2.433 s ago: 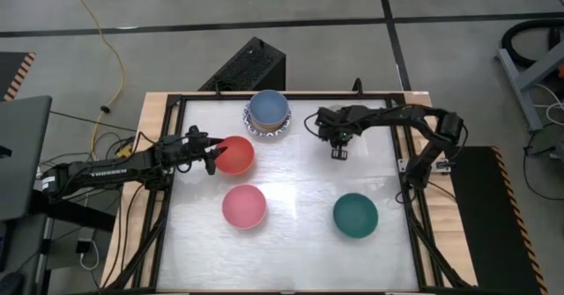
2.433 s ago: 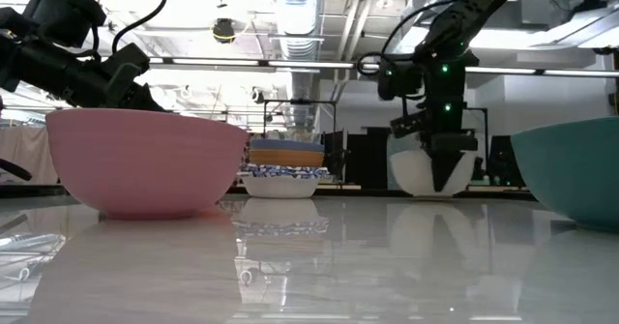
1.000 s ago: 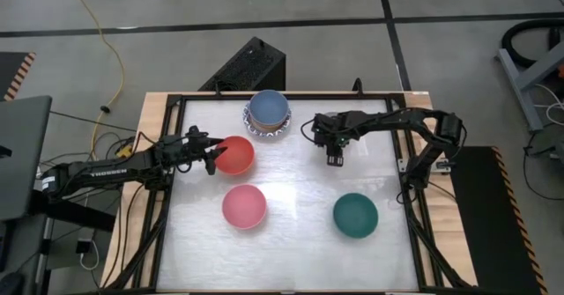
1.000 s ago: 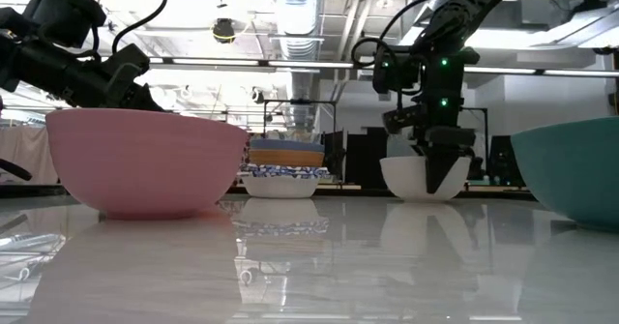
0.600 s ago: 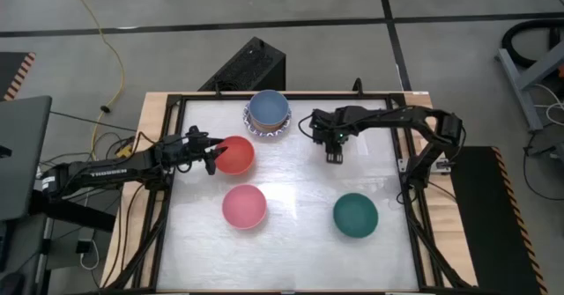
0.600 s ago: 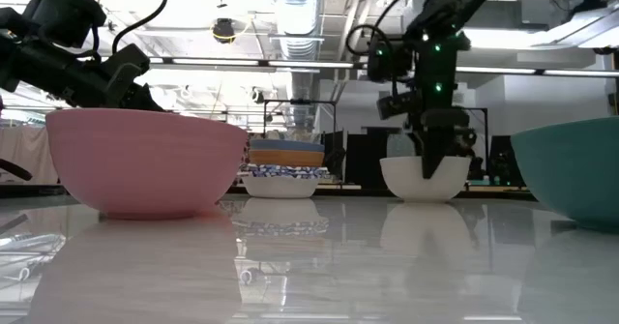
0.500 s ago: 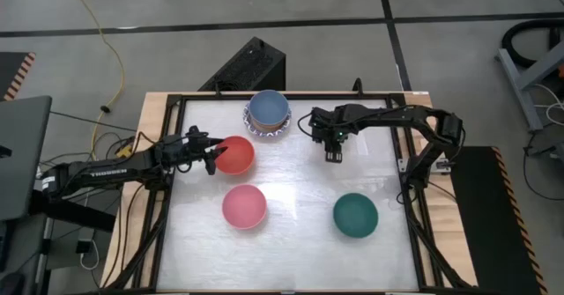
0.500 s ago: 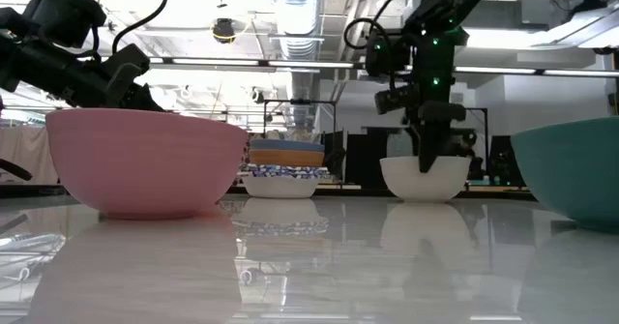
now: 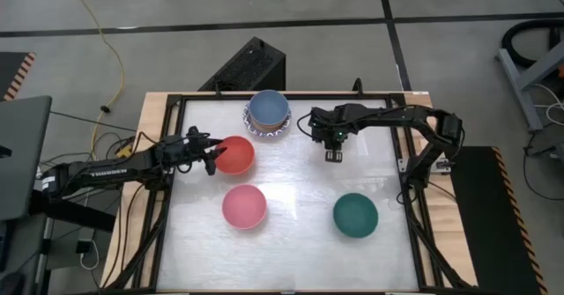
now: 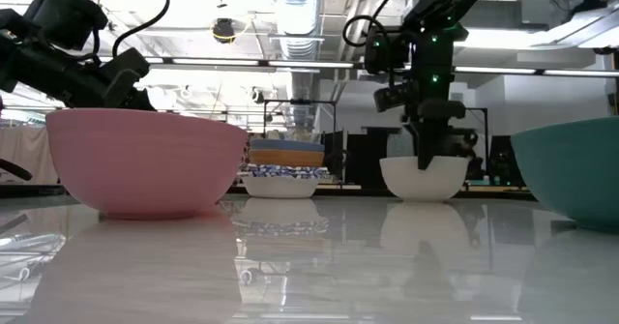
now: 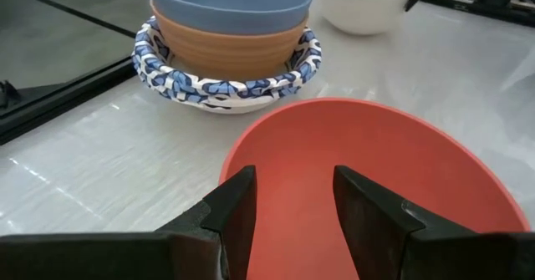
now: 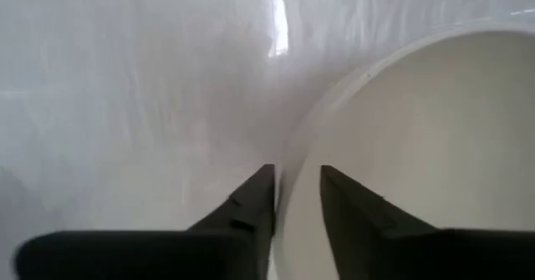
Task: Nest bowls inside each other
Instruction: Stack the white bowl onto the stack of bowls
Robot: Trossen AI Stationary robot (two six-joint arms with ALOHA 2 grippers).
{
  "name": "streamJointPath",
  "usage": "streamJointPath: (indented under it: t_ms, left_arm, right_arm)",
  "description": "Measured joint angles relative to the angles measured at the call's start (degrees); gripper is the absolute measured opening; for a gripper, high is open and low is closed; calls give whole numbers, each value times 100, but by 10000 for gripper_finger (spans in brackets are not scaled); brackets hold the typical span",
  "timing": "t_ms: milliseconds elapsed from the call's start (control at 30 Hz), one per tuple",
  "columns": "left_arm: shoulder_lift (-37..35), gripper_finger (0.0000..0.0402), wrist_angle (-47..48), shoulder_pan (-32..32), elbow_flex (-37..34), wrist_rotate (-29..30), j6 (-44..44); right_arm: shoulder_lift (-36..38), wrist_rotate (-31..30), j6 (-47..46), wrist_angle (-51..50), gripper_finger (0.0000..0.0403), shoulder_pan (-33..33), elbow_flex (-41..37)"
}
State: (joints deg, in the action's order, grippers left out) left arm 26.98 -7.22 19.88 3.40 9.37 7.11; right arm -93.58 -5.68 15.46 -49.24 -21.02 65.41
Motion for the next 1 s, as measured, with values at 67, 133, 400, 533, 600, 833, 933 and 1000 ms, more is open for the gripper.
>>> streamJointPath:
  t_ms: [67,133,400,533,600,833,933,1000]
  left_arm:
    - [0,148,0,-2,0,2,0]
    - [0,148,0,0,0,5,0]
    - [0,148,1,-2,0,11,5]
    - [0,148,0,-2,0,11,9]
    - [0,148,0,0,0,11,11]
    - [0,148,2,0,0,11,24]
    - [0,148,1,-1,0,11,24]
    - [0,148,2,-2,0,11,22]
  right_arm:
    - [0,-100,2,-34,93,2,0]
    - [0,-160,0,-36,63,2,0]
    - [0,-200,18,-93,21,2,-2]
    - [-2,-211,122,-93,16,67,-2]
    - [-2,-238,230,-87,11,133,-2]
    - [-4,-589,356,-89,10,275,-2]
    - [-8,-697,419,-145,10,275,71]
    - [-9,-743,454,-143,10,275,207]
